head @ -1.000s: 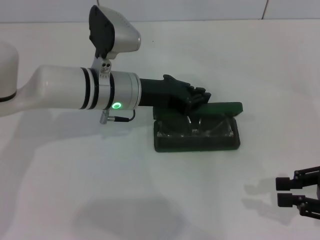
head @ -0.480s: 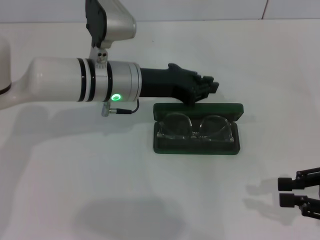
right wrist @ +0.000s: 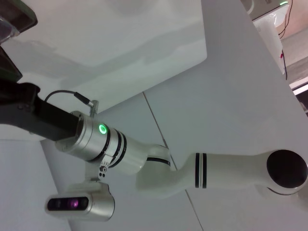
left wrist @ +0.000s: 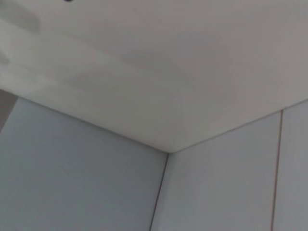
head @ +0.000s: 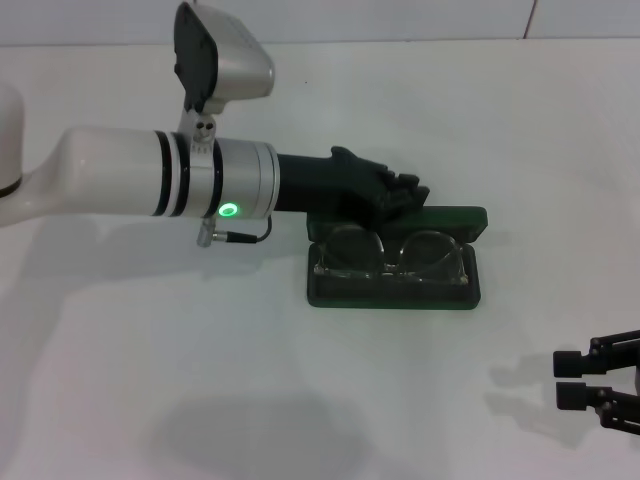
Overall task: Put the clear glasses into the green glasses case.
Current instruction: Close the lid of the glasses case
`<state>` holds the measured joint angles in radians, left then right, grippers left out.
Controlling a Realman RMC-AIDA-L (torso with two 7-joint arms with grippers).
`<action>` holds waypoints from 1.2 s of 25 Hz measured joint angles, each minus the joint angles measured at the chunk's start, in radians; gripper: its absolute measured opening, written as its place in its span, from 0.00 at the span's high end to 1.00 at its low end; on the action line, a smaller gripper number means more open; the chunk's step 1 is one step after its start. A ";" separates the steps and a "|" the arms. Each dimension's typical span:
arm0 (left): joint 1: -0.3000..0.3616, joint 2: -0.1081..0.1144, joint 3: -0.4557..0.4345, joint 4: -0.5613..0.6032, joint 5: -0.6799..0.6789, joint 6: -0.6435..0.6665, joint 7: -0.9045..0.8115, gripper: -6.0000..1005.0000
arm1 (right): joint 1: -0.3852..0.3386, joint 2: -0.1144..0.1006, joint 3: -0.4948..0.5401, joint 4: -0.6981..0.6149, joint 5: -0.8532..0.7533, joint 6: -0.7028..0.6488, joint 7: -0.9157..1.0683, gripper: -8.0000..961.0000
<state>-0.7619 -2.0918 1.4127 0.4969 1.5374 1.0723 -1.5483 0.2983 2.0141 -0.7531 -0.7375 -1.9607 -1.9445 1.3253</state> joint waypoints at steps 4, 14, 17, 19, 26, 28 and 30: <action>-0.002 -0.001 0.008 -0.017 0.004 -0.003 0.000 0.83 | 0.000 0.000 0.000 0.000 0.002 0.000 0.000 0.69; 0.010 -0.003 0.020 -0.019 0.001 0.012 0.007 0.83 | -0.002 0.000 0.000 0.000 0.005 -0.001 0.000 0.69; 0.020 -0.004 0.044 -0.014 -0.005 0.012 0.009 0.83 | -0.003 0.000 0.000 0.000 0.005 -0.001 0.000 0.69; 0.026 -0.004 0.052 -0.013 -0.006 0.013 0.009 0.83 | -0.004 0.000 0.000 0.000 0.005 -0.001 0.000 0.69; 0.043 -0.005 0.074 -0.011 -0.008 0.026 0.011 0.83 | -0.006 0.000 0.000 -0.002 0.005 -0.001 0.000 0.69; 0.049 -0.005 0.077 -0.011 -0.006 0.035 0.011 0.83 | -0.006 0.000 0.000 -0.003 0.005 -0.001 0.001 0.69; 0.056 -0.005 0.077 -0.011 -0.005 0.040 0.011 0.83 | -0.005 0.000 0.000 -0.004 0.005 -0.001 0.001 0.69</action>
<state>-0.7063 -2.0969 1.4895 0.4858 1.5322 1.1121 -1.5371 0.2931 2.0140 -0.7531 -0.7419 -1.9558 -1.9450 1.3264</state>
